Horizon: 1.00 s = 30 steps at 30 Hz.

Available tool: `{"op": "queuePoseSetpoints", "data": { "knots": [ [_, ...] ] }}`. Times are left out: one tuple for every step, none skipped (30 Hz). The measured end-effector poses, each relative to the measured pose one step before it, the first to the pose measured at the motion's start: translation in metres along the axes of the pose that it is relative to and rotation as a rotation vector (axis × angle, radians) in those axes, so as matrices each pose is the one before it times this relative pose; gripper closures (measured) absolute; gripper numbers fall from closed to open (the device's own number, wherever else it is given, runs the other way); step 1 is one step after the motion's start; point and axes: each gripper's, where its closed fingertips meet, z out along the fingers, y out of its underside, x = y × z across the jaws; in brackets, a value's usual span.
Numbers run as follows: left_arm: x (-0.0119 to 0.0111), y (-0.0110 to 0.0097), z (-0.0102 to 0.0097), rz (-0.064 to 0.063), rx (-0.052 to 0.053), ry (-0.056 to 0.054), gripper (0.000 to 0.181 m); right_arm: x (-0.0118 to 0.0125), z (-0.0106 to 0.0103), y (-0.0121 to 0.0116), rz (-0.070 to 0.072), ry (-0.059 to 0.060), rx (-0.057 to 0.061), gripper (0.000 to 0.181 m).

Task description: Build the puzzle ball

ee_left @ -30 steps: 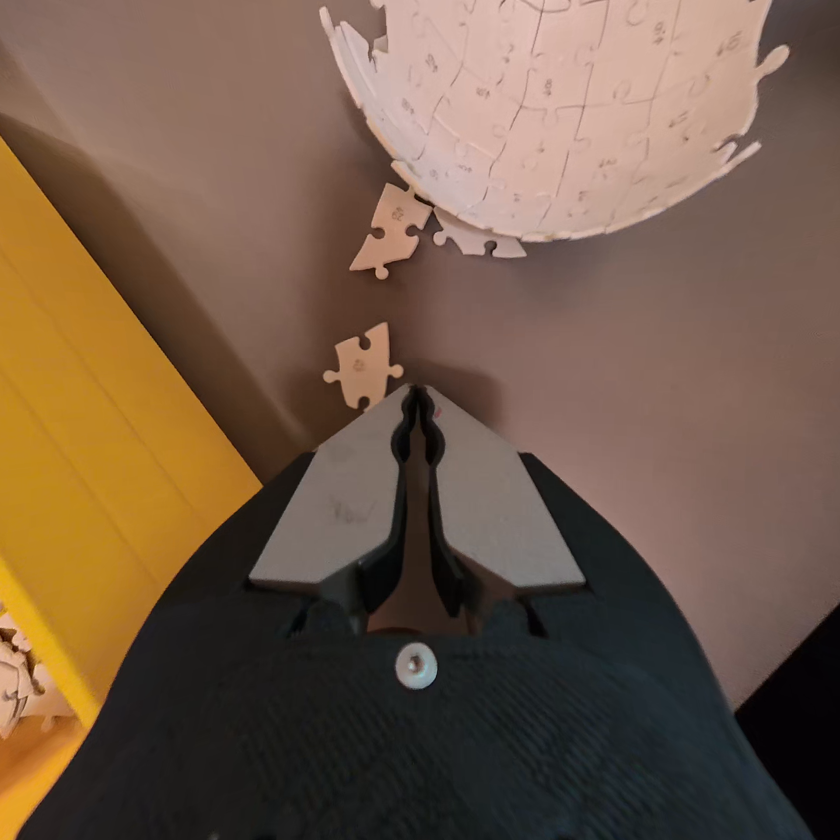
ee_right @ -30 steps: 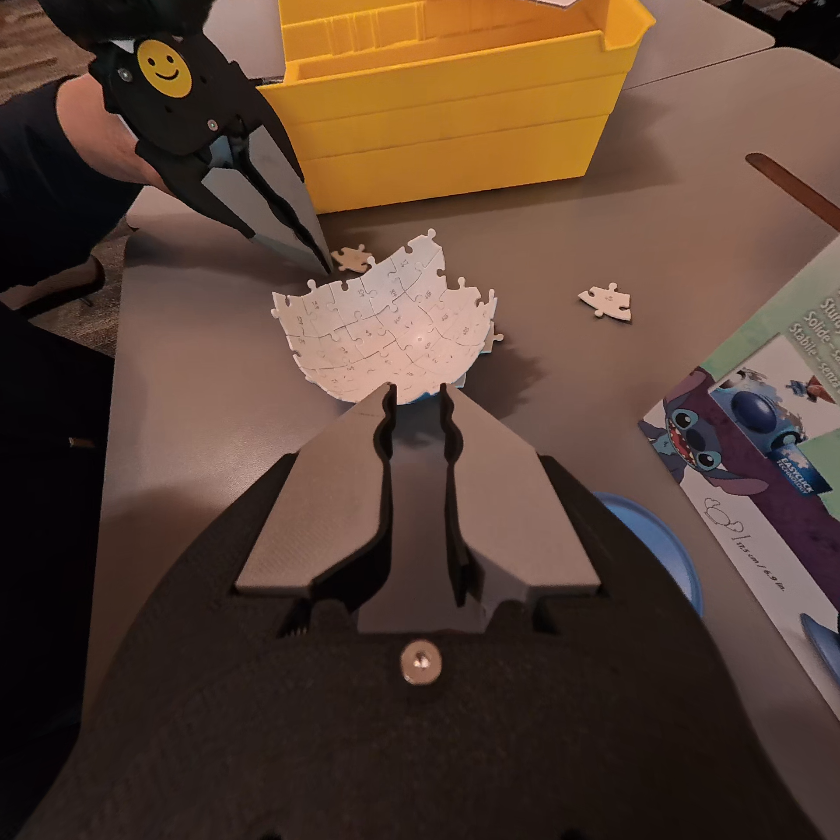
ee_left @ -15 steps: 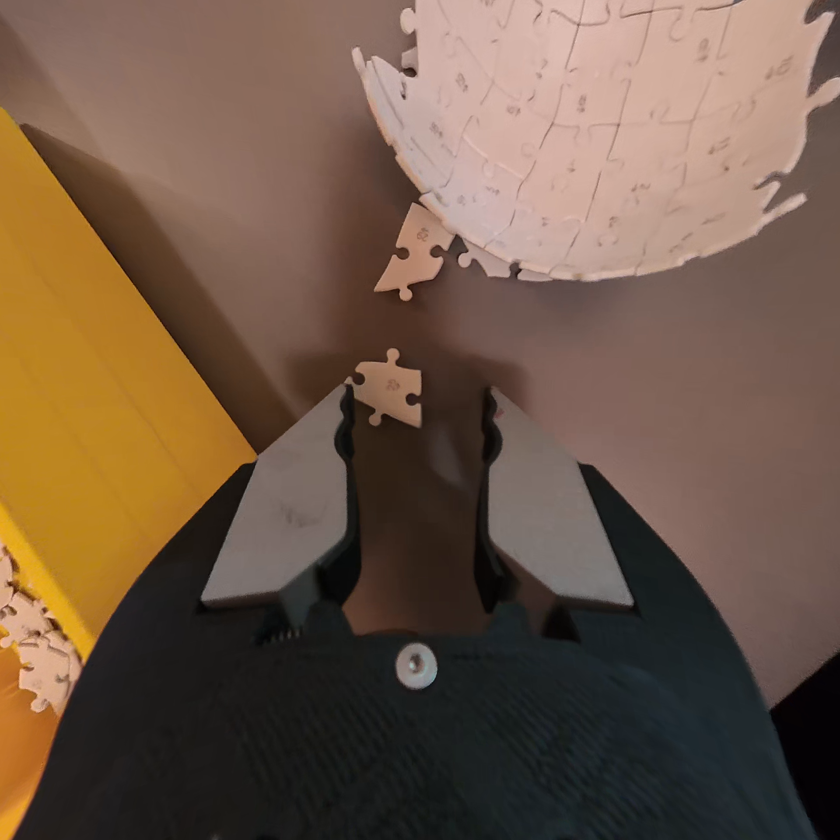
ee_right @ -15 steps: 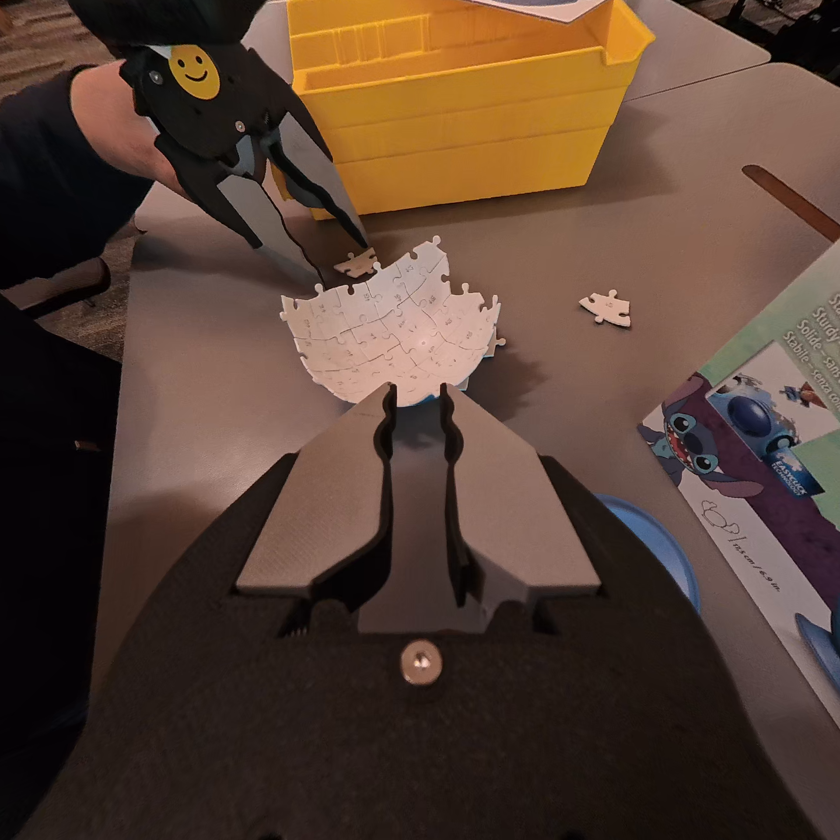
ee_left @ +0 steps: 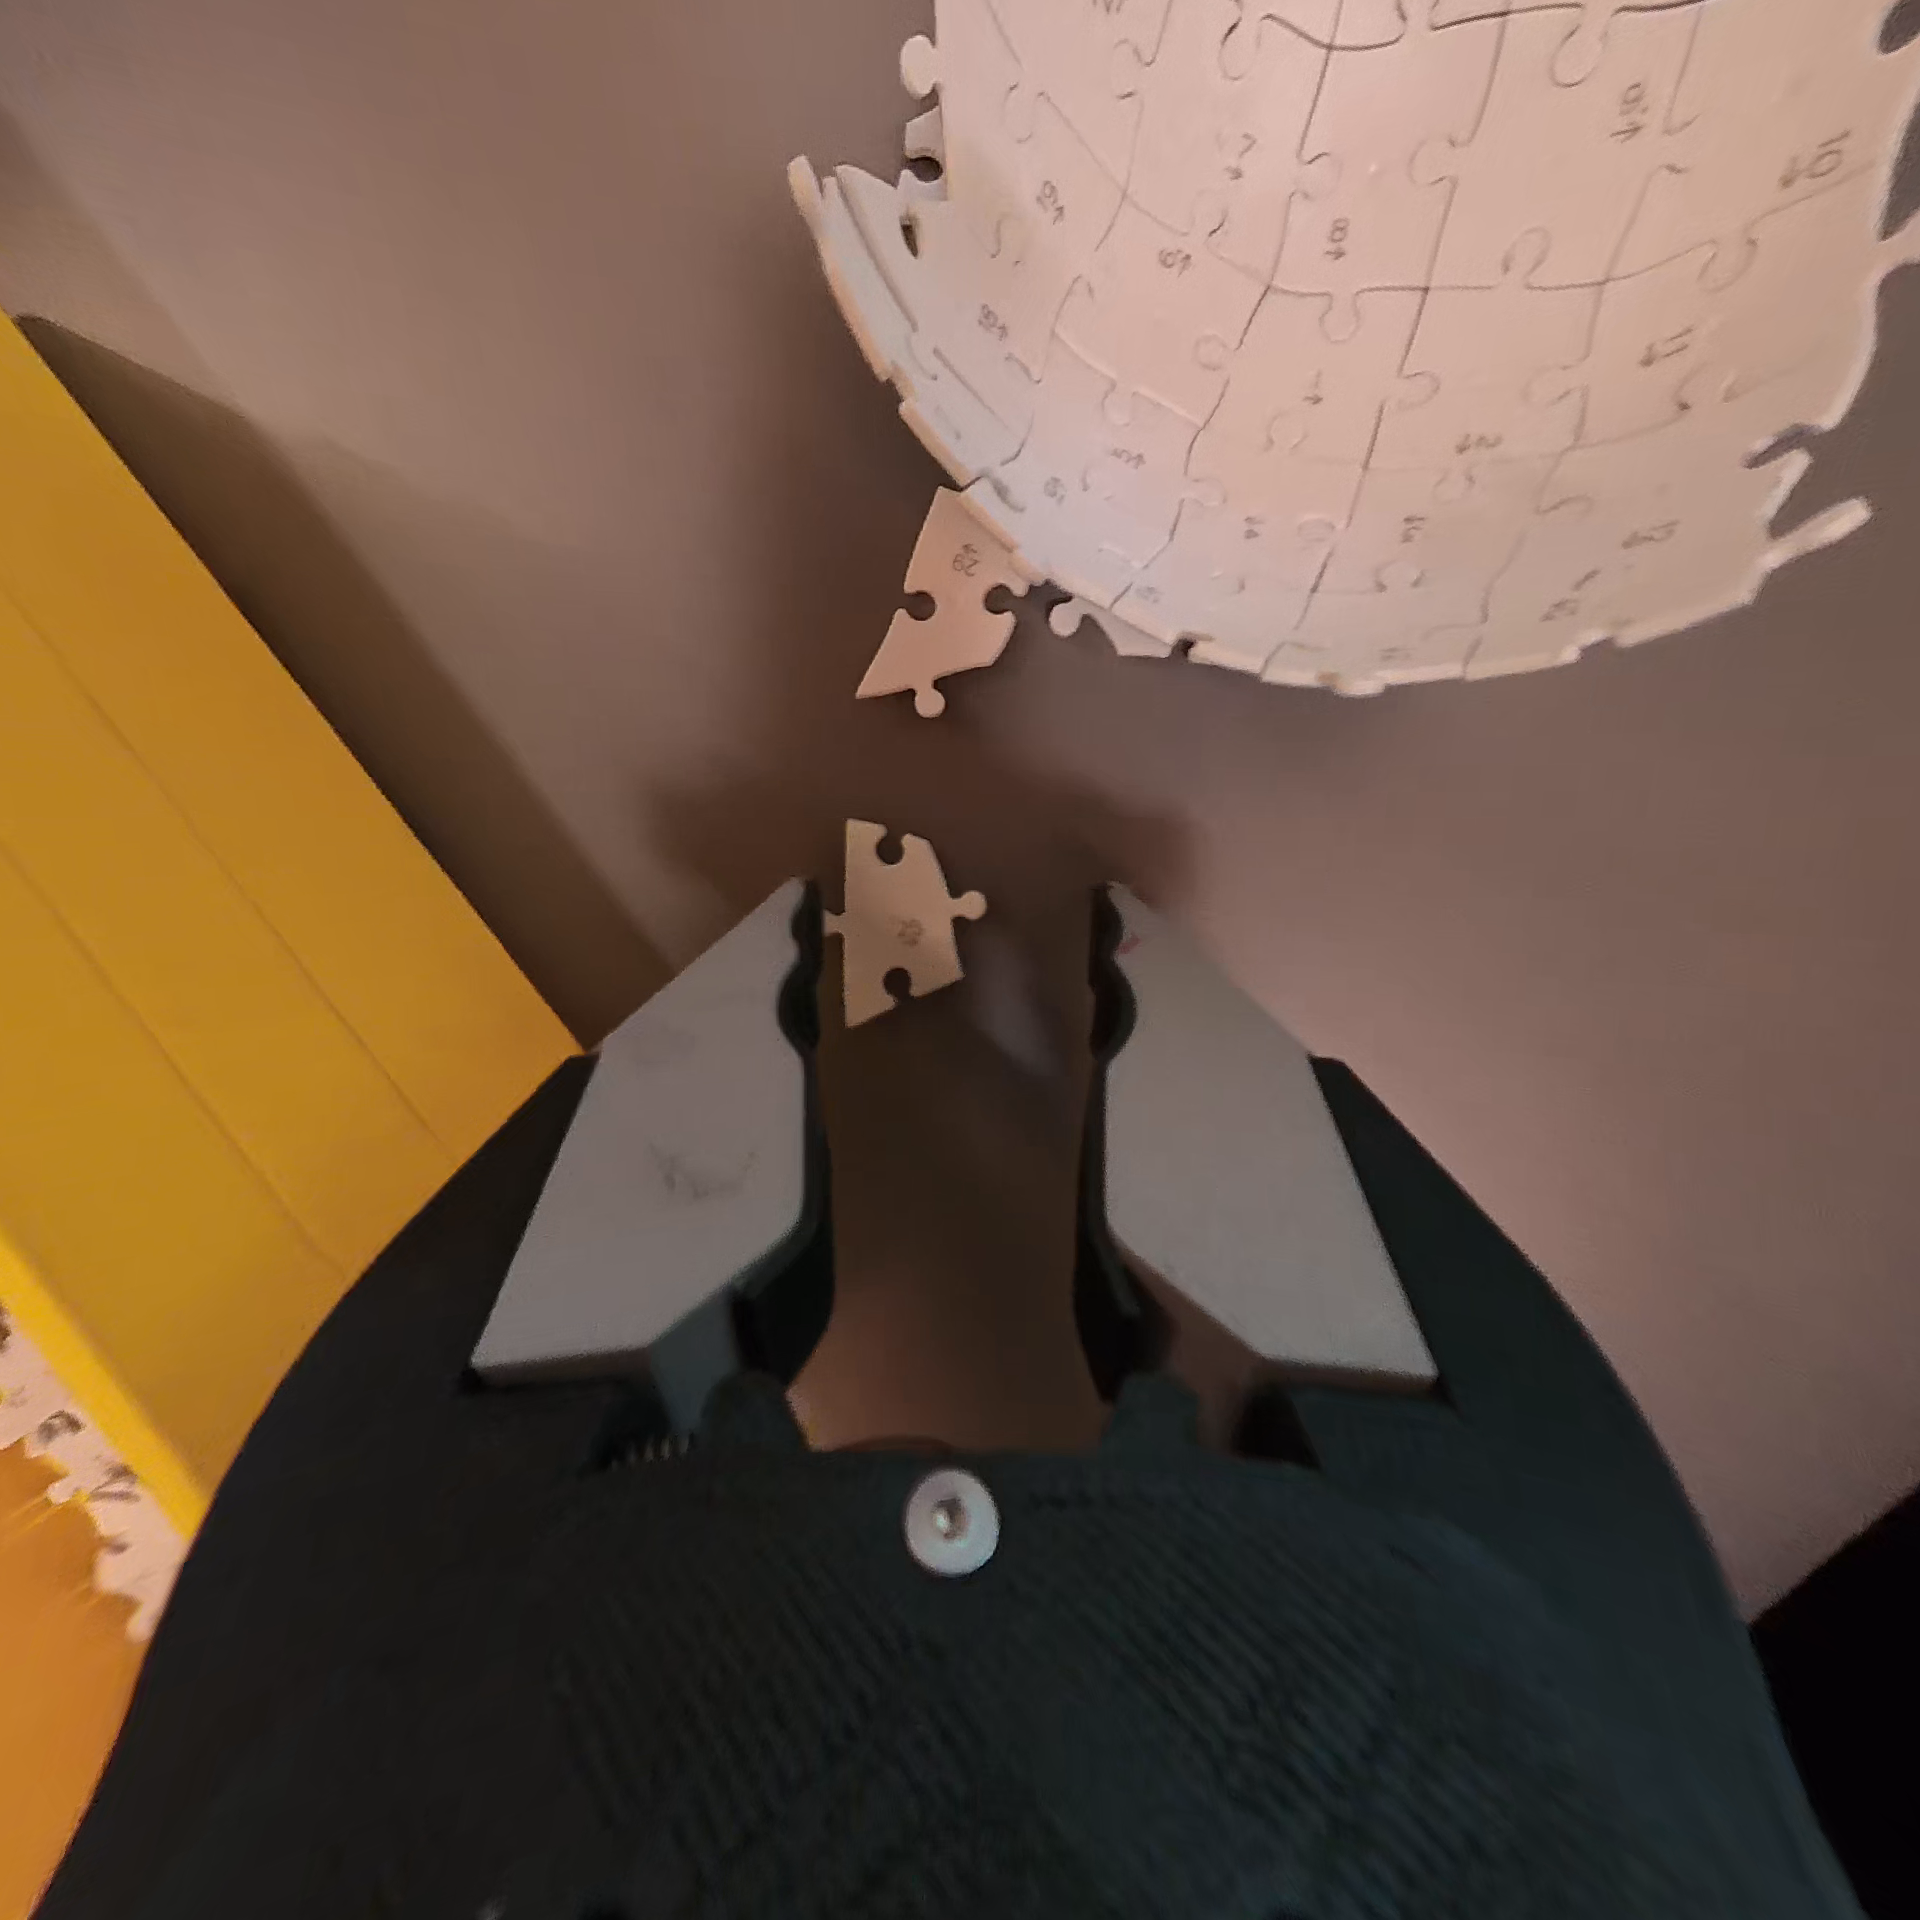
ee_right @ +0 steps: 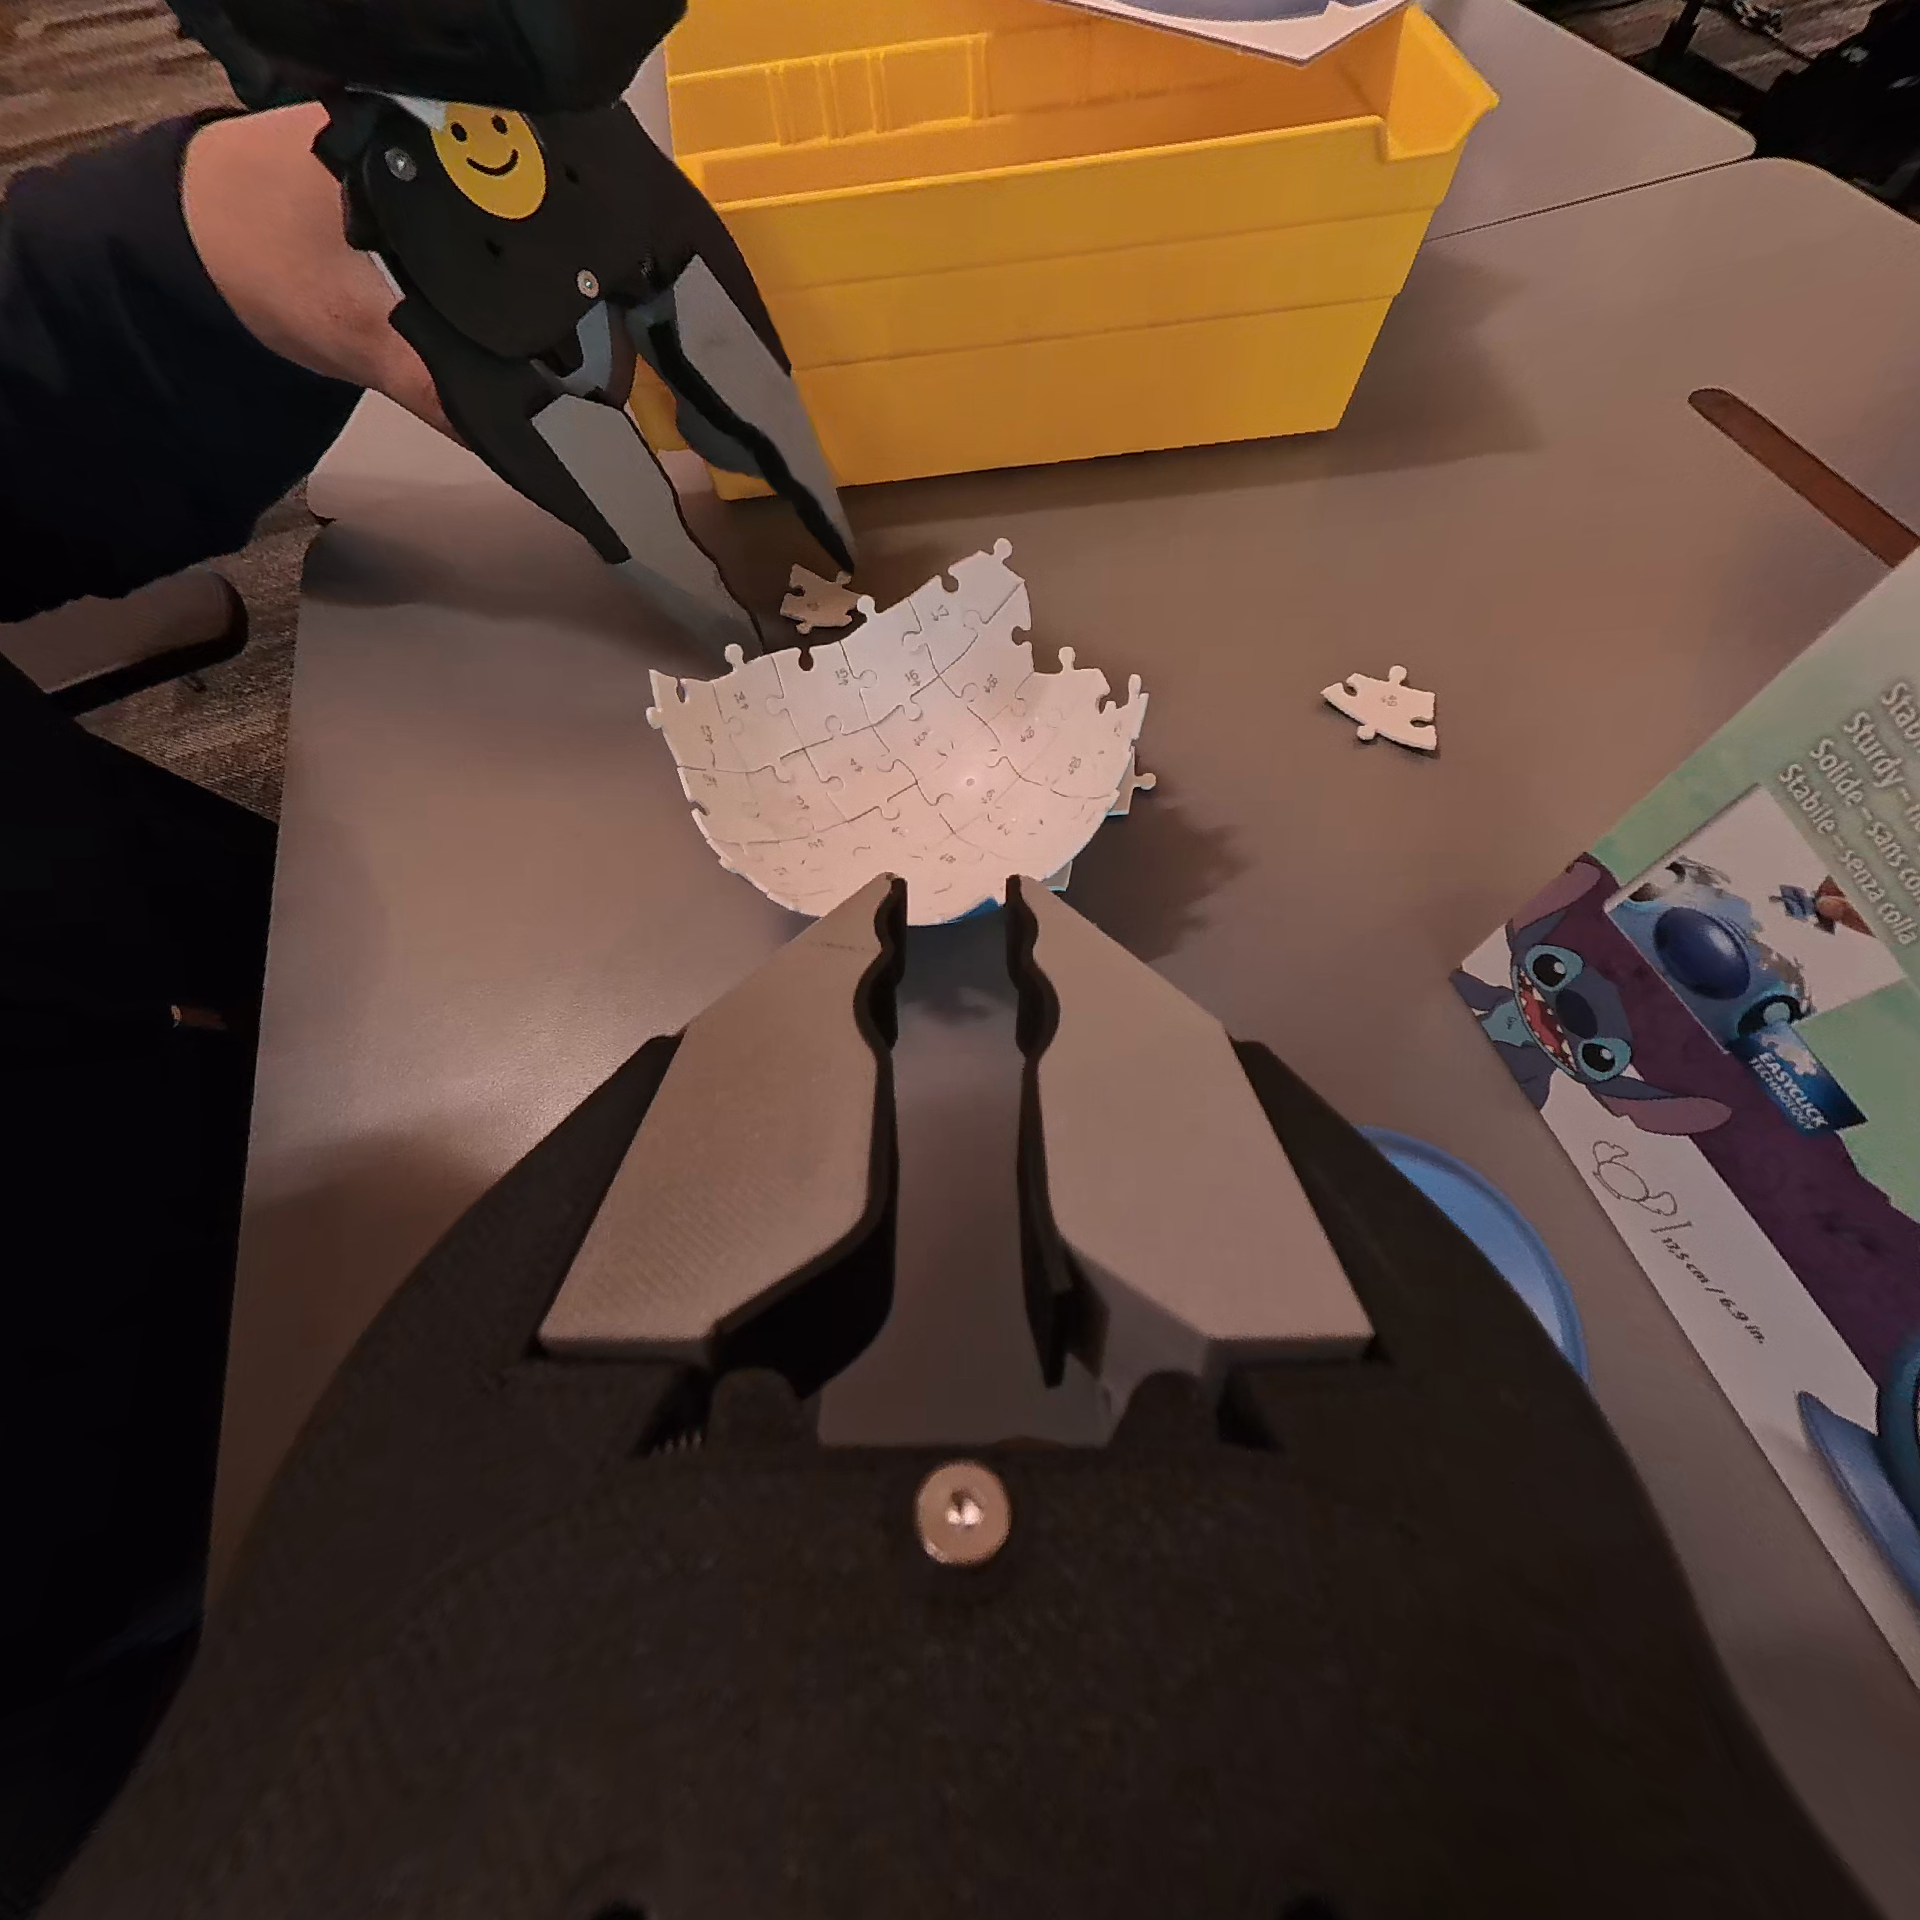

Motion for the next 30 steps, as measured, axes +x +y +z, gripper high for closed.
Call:
{"op": "queuePoseSetpoints", "data": {
  "knots": [
    [0.00298,-0.00017,0.00081,-0.0248,0.0053,0.0287,0.139,-0.00012,0.00007,0.0002,-0.0011,0.0,-0.0011,0.166],
    [0.00194,-0.00037,0.0009,-0.037,0.0114,0.0278,0.144,-0.0003,0.00001,0.00017,-0.0018,-0.0003,-0.0015,0.166],
    [-0.00411,-0.00082,0.00019,-0.025,0.0169,-0.0145,0.152,-0.00027,0.0001,0.00012,-0.002,-0.0001,-0.0015,0.166],
    [-0.00385,0.00021,0.00027,-0.0014,0.008,-0.0235,0.159,-0.00034,-0.0001,-0.00009,-0.0019,0.0003,-0.0005,0.166],
    [-0.00152,0.00002,0.00004,0.0045,0.0089,-0.0146,0.162,-0.00045,-0.00013,-0.00033,-0.0016,-0.0003,0.001,0.166],
    [-0.00006,0.00002,-0.00013,-0.0014,0.0054,-0.0053,0.161,-0.00041,-0.00021,-0.00033,-0.0011,-0.0012,0.0013,0.166],
    [-0.00029,0.00007,0.0,-0.0022,0.0024,-0.0064,0.161,-0.00048,-0.00028,-0.00037,-0.0008,-0.0007,0.001,0.166],
    [-0.00022,0.00003,-0.00015,0.0011,-0.0001,-0.0093,0.161,-0.00023,-0.0002,-0.00035,-0.0012,0.0001,0.0014,0.166],
    [-0.00119,0.00051,-0.0007,0.0139,-0.0063,-0.0199,0.16,-0.00033,-0.00032,-0.00059,-0.0017,0.0,0.0023,0.166],
    [-0.00143,0.00077,-0.00117,0.0205,-0.0101,-0.0297,0.156,-0.00037,-0.00046,-0.00055,-0.0014,-0.0001,0.0028,0.166],
    [0.00273,0.00009,-0.00159,0.0246,-0.0021,-0.0051,0.152,-0.00028,-0.00051,-0.00049,-0.0004,-0.0004,0.0023,0.166],
    [0.00633,-0.0021,-0.00182,0.018,0.0145,0.0193,0.15,-0.00025,-0.00028,-0.00037,0.0005,-0.0013,0.0019,0.166],
    [0.00481,-0.00128,-0.00085,0.0065,0.0084,0.0175,0.148,-0.00042,-0.00028,-0.00035,0.0003,-0.0019,0.0017,0.166],
    [0.00086,0.00165,0.00085,-0.0011,-0.0139,0.0022,0.141,-0.00045,-0.00021,-0.00033,-0.0006,-0.0011,0.0013,0.166],
    [-0.00197,-0.00064,0.00052,-0.0104,-0.0017,-0.004,0.14,-0.00046,0.00001,-0.00019,-0.0013,-0.001,-0.0001,0.166],
    [-0.00489,0.00023,0.00093,-0.0156,-0.0047,-0.0156,0.139,-0.00062,0.00019,-0.00008,-0.0024,-0.0007,-0.001,0.166],
    [-0.00493,-0.00009,0.00105,-0.0224,-0.0021,-0.0126,0.139,-0.00061,-0.00007,-0.00031,-0.0037,0.001,-0.0005,0.166],
    [-0.00324,-0.00006,0.0012,-0.0262,-0.0004,-0.0041,0.139,-0.00051,-0.00012,-0.00034,-0.0041,0.0016,0.0001,0.166],
    [-0.00128,-0.0004,0.00106,-0.0265,0.0049,0.0059,0.141,-0.00044,-0.00023,-0.0004,-0.0029,0.0013,0.0011,0.166],
    [-0.00017,-0.0004,0.00084,-0.0236,0.0056,0.0097,0.143,-0.00034,-0.00033,-0.00058,-0.0012,0.0001,0.0022,0.166],
    [0.00002,-0.00015,0.00068,-0.0222,0.0065,0.0088,0.145,-0.00031,-0.00045,-0.00051,0.0,-0.0011,0.002,0.166],
    [-0.00018,-0.00017,0.00049,-0.0206,0.0067,0.0072,0.146,-0.00023,-0.0003,-0.00033,0.0004,-0.0012,0.0016,0.166],
    [-0.00038,-0.00005,0.00034,-0.0194,0.0069,0.005,0.146,-0.00023,-0.00025,-0.00024,0.0003,-0.0012,0.0016,0.166],
    [-0.00202,-0.00002,0.00011,-0.0136,0.0087,-0.0072,0.149,-0.00031,-0.00012,-0.00007,0.0002,-0.002,0.0002,0.166],
    [-0.00253,0.00035,-0.0002,-0.0064,0.008,-0.0141,0.152,-0.00054,0.00001,0.00015,-0.0005,-0.002,-0.0014,0.166],
    [-0.00075,0.00033,-0.00018,-0.0071,0.0056,-0.0053,0.153,-0.00058,0.00014,0.00007,-0.0019,-0.0009,-0.0012,0.166],
    [-0.00023,0.00087,-0.00071,-0.0046,-0.0002,-0.0058,0.153,-0.00078,-0.00004,-0.00014,-0.0031,-0.0006,-0.0002,0.166],
    [0.0004,0.00142,-0.0012,0.0067,-0.0064,-0.007,0.153,-0.00073,0.00005,-0.0002,-0.003,-0.001,-0.0001,0.166],
    [0.00019,0.00146,-0.00142,0.0151,-0.0057,-0.0146,0.153,-0.00056,-0.00006,-0.00032,-0.0022,-0.0008,0.0004,0.166],
    [-0.00046,0.00087,-0.00131,0.019,0.0001,-0.0205,0.151,-0.0006,-0.00004,-0.00038,-0.0012,-0.0013,0.0009,0.166]
  ]
}}
